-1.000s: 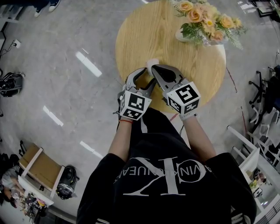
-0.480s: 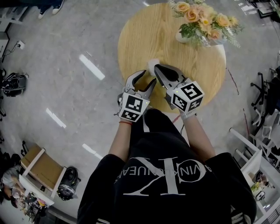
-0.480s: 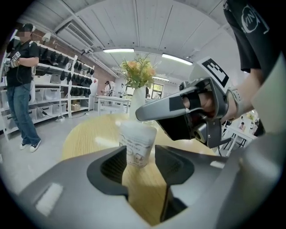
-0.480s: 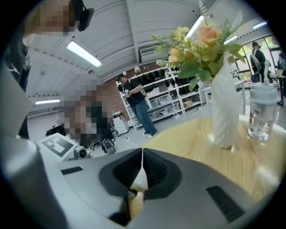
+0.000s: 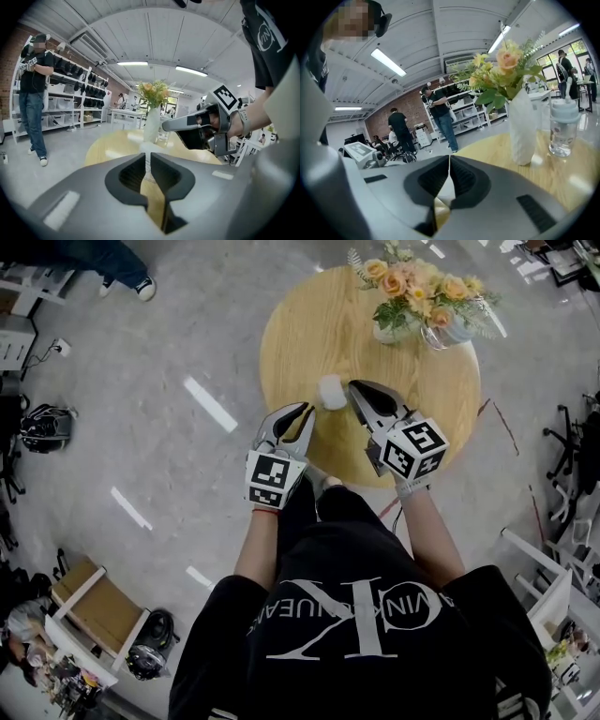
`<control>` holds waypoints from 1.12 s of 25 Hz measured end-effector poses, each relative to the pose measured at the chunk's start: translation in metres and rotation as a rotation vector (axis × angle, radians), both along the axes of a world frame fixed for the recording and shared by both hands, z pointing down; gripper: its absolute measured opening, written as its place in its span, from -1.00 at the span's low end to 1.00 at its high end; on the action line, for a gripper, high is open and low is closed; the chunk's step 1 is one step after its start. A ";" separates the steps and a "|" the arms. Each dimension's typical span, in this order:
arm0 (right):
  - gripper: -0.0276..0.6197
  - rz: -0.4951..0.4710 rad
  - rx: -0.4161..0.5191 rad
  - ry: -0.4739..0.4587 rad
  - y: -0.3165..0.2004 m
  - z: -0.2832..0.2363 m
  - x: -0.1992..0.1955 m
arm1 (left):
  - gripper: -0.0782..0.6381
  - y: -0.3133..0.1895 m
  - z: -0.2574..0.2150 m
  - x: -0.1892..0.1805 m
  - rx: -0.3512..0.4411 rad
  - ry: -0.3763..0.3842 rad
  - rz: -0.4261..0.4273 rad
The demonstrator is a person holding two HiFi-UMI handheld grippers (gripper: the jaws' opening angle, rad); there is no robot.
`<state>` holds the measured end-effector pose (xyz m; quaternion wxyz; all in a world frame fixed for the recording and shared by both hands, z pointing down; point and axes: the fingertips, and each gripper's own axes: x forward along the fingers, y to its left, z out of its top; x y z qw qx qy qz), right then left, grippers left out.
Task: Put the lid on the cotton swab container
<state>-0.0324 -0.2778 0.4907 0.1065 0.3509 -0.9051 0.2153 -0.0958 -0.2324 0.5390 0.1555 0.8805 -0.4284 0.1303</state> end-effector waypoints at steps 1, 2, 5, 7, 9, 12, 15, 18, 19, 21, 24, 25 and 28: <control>-0.86 0.006 0.004 0.001 0.000 -0.002 0.003 | -0.68 -0.002 -0.003 -0.005 0.000 -0.003 -0.021; -0.86 0.012 0.008 0.002 0.000 -0.004 0.006 | -0.71 -0.003 -0.005 -0.010 0.000 -0.004 -0.040; -0.86 0.027 0.033 -0.002 0.000 -0.012 0.015 | -0.75 -0.007 -0.014 -0.022 0.010 0.001 -0.090; -0.86 0.037 0.058 -0.007 0.000 -0.020 0.020 | -0.75 -0.011 -0.022 -0.030 0.026 0.010 -0.119; -0.86 0.048 0.082 -0.012 -0.001 -0.027 0.027 | -0.75 -0.015 -0.033 -0.037 0.045 0.019 -0.146; -0.86 0.061 0.117 -0.019 0.000 -0.040 0.036 | -0.75 -0.018 -0.049 -0.047 0.078 0.020 -0.180; -0.86 0.074 0.156 -0.031 -0.001 -0.055 0.042 | -0.75 -0.021 -0.066 -0.056 0.113 0.017 -0.207; -0.86 0.086 0.188 -0.047 -0.002 -0.070 0.048 | -0.75 -0.024 -0.080 -0.064 0.136 0.021 -0.235; -0.86 0.088 0.198 -0.052 -0.002 -0.075 0.050 | -0.75 -0.024 -0.085 -0.065 0.145 0.022 -0.242; -0.86 0.089 0.220 -0.060 -0.003 -0.084 0.053 | -0.75 -0.026 -0.094 -0.067 0.164 0.020 -0.254; -0.86 0.088 0.245 -0.070 -0.006 -0.096 0.056 | -0.75 -0.029 -0.107 -0.071 0.186 0.014 -0.274; -0.86 0.088 0.254 -0.073 -0.006 -0.100 0.057 | -0.75 -0.029 -0.112 -0.072 0.192 0.016 -0.280; -0.86 0.088 0.282 -0.091 -0.006 -0.113 0.056 | -0.75 -0.028 -0.127 -0.076 0.214 0.028 -0.289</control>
